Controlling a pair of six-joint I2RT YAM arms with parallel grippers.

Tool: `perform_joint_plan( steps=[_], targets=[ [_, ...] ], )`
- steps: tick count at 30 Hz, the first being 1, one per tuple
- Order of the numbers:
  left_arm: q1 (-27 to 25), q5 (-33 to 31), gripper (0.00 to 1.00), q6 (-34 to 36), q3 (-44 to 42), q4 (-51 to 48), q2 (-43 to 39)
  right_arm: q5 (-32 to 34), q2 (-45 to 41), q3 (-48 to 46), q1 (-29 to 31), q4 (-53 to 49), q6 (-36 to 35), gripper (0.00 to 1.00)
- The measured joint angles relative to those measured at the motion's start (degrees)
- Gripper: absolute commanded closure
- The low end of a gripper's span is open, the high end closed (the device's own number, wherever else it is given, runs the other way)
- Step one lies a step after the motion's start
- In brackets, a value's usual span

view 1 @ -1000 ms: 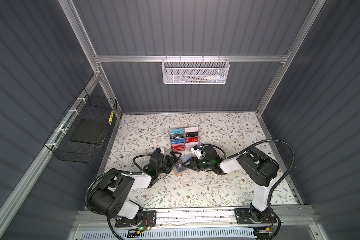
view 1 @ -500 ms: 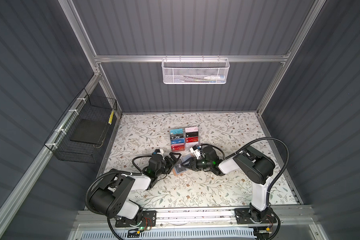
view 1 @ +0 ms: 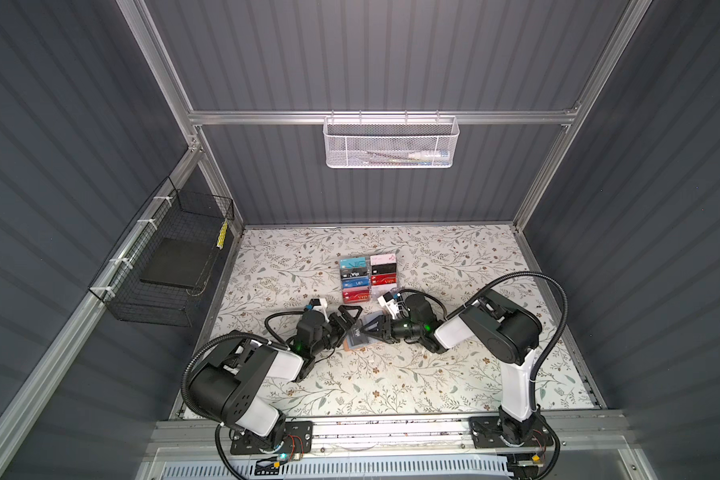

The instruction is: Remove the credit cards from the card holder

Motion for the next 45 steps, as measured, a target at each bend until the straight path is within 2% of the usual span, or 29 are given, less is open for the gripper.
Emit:
perform_joint_plan(
  steps=[10, 13, 19, 26, 45],
  targets=[
    [1.2, 1.2, 0.00, -0.4, -0.6, 0.7, -0.3, 0.1, 0.1, 0.0, 0.3, 0.1, 0.3, 0.45],
    [2.2, 1.7, 0.00, 0.3, -0.3, -5.7, -4.3, 0.2, 0.1, 0.0, 0.7, 0.0, 0.3, 0.45],
    [3.2, 1.4, 0.00, 5.5, 5.1, -25.2, -12.4, 0.4, 0.1, 0.0, 0.7, -0.2, 0.5, 0.45],
    [3.4, 1.3, 0.00, 7.2, 7.0, -32.7, -13.7, 0.6, 0.0, 0.0, 0.8, -0.3, 0.8, 0.45],
    [3.5, 2.6, 0.00, 6.3, 6.1, -28.1, -9.1, 1.2, -0.6, 0.0, 1.0, -1.1, 1.3, 0.45]
  ],
)
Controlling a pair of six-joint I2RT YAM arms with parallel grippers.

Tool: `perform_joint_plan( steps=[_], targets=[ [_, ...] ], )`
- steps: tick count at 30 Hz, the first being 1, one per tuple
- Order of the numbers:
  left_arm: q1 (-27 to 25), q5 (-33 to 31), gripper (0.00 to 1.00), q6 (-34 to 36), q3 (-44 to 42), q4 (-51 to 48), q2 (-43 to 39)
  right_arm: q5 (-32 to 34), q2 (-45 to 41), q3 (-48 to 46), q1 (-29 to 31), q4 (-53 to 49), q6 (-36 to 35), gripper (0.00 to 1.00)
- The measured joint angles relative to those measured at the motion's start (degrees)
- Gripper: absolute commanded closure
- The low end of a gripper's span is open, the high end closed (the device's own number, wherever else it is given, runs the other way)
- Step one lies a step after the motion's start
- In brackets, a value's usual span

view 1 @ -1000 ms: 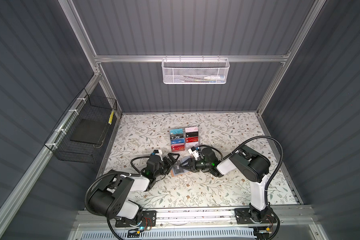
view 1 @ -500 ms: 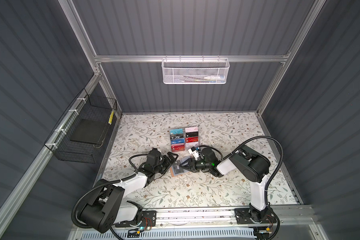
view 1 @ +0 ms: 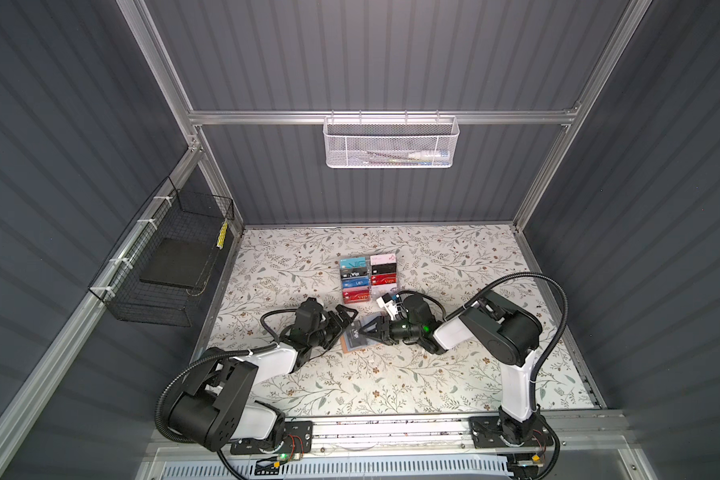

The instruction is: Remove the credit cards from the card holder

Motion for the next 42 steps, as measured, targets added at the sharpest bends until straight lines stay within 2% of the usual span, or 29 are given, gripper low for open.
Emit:
perform_joint_plan(
  steps=[24, 33, 42],
  targets=[
    [-1.2, 0.8, 0.00, -3.1, -3.1, 19.1, 8.0, -0.2, -0.4, -1.3, 0.0, 3.5, 2.8, 0.45],
    [-1.3, 0.8, 0.00, -3.4, -3.1, 18.6, 7.6, 1.9, -4.1, -1.3, -0.1, -2.8, -1.3, 0.45],
    [-1.3, 0.7, 0.00, -3.4, -3.2, 18.5, 7.5, 2.8, -3.8, -1.3, -0.3, -5.2, -2.2, 0.45]
  ],
)
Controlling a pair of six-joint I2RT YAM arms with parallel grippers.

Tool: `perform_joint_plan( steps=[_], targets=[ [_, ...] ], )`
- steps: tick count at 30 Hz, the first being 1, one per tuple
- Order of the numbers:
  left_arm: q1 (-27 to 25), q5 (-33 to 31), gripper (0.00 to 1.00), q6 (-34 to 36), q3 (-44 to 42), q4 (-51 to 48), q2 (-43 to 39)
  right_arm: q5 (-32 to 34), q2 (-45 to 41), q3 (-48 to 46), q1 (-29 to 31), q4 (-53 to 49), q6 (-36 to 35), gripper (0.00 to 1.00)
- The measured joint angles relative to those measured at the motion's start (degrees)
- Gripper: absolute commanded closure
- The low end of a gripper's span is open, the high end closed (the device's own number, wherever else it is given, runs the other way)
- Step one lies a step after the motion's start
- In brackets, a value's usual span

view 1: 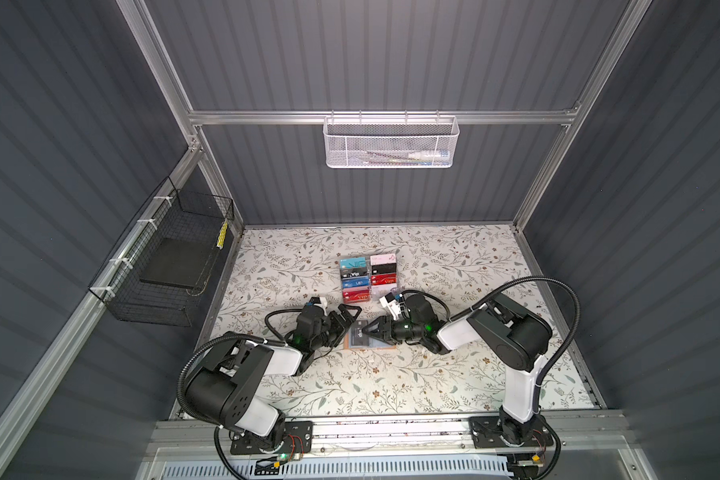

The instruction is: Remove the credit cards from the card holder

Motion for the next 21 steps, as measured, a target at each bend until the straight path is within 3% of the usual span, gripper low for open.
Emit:
perform_joint_plan(
  steps=[10, 21],
  targets=[
    [0.0, 0.1, 0.00, 0.0, -0.3, 1.4, 0.7, -0.5, 1.0, 0.6, -0.1, -0.2, -0.4, 0.45],
    [0.0, 0.2, 0.00, -0.2, -1.2, 6.3, 2.8, -2.2, 3.7, 0.5, -0.5, 6.6, 3.5, 0.45]
  ],
)
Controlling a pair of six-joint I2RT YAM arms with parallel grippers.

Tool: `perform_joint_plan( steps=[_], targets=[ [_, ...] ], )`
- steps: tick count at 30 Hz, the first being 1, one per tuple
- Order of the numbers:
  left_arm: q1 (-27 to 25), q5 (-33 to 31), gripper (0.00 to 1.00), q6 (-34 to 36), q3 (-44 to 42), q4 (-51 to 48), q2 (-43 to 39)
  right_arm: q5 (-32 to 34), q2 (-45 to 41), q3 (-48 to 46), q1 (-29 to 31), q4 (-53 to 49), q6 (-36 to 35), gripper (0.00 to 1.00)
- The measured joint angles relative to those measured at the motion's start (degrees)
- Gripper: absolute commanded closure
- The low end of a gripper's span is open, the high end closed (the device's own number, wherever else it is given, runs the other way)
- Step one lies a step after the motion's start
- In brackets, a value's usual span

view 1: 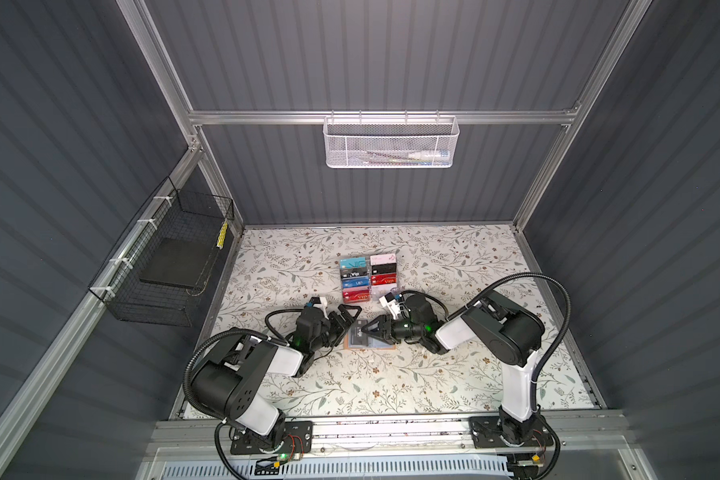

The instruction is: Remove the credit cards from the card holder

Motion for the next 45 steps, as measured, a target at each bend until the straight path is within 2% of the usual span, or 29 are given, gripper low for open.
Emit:
perform_joint_plan(
  steps=[9, 21, 25, 33, 38, 45],
  targets=[
    [0.0, 0.2, 0.00, -0.6, -0.5, 4.7, 2.6, -0.5, 3.7, -0.4, 0.0, 10.6, 5.3, 0.45],
    [0.0, 0.2, 0.00, -0.9, -0.6, 5.8, 3.0, -1.0, 5.9, -0.2, 0.0, 15.9, 7.1, 0.47],
    [0.0, 0.2, 0.00, -0.9, -0.6, 5.8, 3.0, -1.2, 6.4, 0.3, 0.2, 15.9, 7.3, 0.54],
    [0.0, 0.2, 0.00, -0.9, -0.7, 5.7, 2.9, -1.4, 6.4, 0.4, 0.2, 15.3, 6.6, 0.60],
    [0.0, 0.2, 0.00, -0.9, -0.9, 6.0, 2.9, -0.8, 4.9, 0.3, 0.2, 11.8, 4.4, 0.70],
    [0.0, 0.2, 0.00, -1.1, -1.4, 6.8, 2.9, -0.6, 4.1, 0.3, -0.3, 8.7, 2.7, 0.78]
  ],
)
